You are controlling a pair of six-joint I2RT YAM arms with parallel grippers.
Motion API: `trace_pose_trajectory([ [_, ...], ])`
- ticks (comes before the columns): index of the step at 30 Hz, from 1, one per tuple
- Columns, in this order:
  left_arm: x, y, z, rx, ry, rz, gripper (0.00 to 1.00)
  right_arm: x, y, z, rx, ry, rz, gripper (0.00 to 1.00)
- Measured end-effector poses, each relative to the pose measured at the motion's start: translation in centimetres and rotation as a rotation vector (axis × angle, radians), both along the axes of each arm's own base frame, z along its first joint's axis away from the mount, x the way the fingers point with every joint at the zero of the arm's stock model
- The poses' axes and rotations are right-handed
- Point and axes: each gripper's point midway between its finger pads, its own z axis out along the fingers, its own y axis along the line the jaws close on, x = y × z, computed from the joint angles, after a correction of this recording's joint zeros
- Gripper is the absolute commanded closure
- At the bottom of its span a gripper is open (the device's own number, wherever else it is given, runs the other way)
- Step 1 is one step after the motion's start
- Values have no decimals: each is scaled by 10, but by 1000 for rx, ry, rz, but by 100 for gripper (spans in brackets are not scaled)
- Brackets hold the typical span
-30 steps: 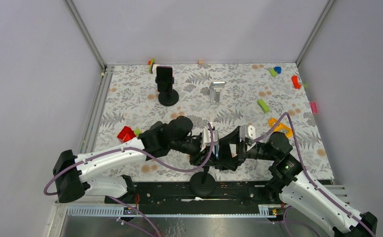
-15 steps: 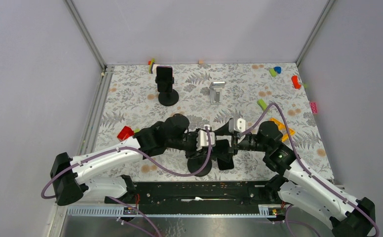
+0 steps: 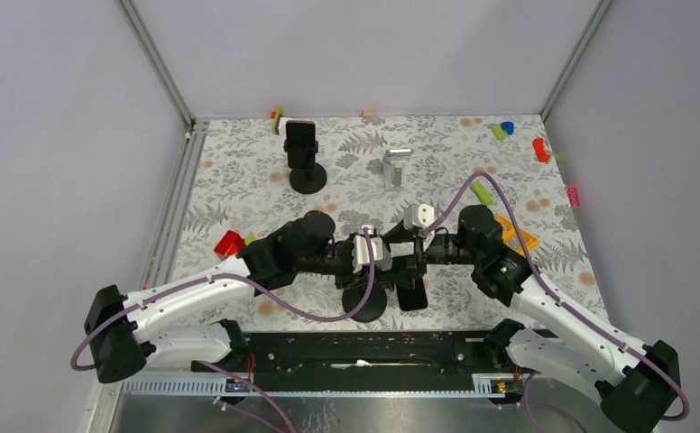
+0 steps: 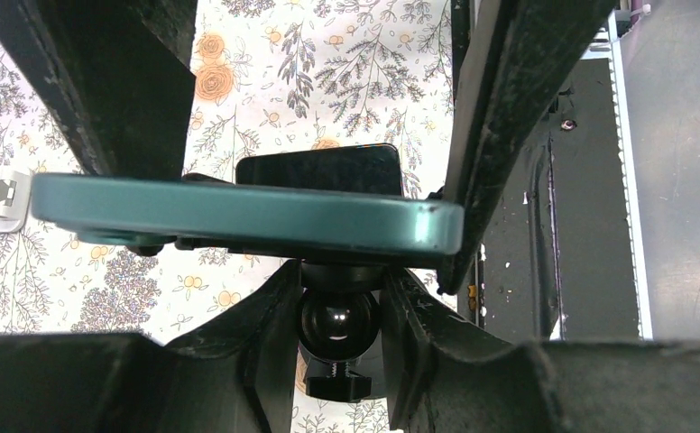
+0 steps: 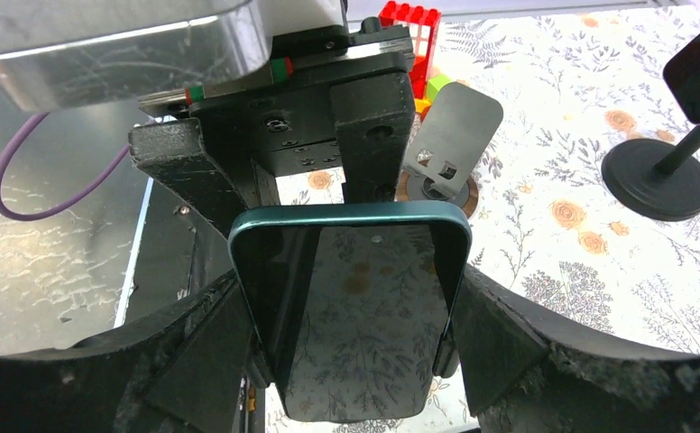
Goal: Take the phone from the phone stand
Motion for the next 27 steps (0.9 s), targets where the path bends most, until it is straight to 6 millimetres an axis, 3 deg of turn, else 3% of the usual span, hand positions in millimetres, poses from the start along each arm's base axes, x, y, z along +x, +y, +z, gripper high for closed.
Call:
trace_pose_trajectory([
  [5,0,0,0,-1,6,-1,100,0,0,-1,-48,11,17,38],
  [14,-2,0,0,-3,8,-8,100,-2,-1,-2,-61,-10,38,30],
  [18,-2,-1,0,-3,8,-12,100,-3,-1,-2,-60,-14,44,19],
  [27,-3,-2,1,-7,-3,-29,100,-8,0,-8,-78,28,73,9],
])
